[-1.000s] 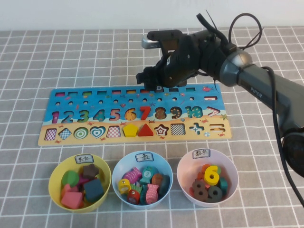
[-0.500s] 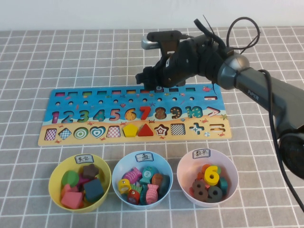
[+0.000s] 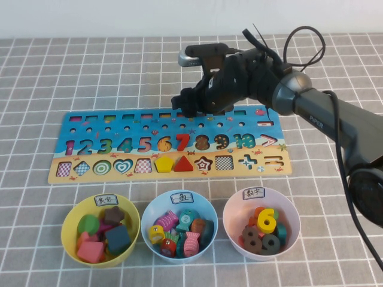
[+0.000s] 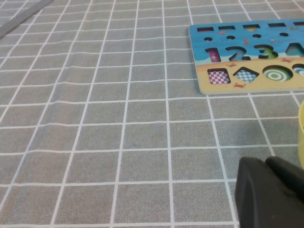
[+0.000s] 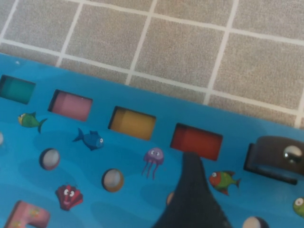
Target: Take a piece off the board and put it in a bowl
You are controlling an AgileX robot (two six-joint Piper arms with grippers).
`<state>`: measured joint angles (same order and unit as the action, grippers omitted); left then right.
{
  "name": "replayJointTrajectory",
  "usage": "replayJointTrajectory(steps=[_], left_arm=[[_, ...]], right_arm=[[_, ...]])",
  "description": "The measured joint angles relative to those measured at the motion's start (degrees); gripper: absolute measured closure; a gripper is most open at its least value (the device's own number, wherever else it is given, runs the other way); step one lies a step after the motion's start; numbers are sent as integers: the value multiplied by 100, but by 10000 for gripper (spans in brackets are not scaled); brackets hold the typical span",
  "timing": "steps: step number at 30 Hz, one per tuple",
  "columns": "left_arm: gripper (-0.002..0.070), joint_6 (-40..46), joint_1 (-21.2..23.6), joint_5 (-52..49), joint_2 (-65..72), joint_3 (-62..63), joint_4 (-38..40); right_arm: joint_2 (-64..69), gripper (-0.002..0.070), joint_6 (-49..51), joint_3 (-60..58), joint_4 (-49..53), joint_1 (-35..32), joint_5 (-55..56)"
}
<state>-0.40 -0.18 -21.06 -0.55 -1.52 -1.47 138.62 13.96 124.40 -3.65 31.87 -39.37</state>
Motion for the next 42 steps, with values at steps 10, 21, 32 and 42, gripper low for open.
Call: replayJointTrajectory(steps=[10,21,32,42], left_arm=[[680,0,0,0,0,0,0],[680,0,0,0,0,0,0],[679,0,0,0,0,0,0],[680,0,0,0,0,0,0]], right_arm=[[96,229,0,0,0,0,24],[96,229,0,0,0,0,192],[96,229,99,0,0,-32,241],[96,234,105,0,0,-45,260]])
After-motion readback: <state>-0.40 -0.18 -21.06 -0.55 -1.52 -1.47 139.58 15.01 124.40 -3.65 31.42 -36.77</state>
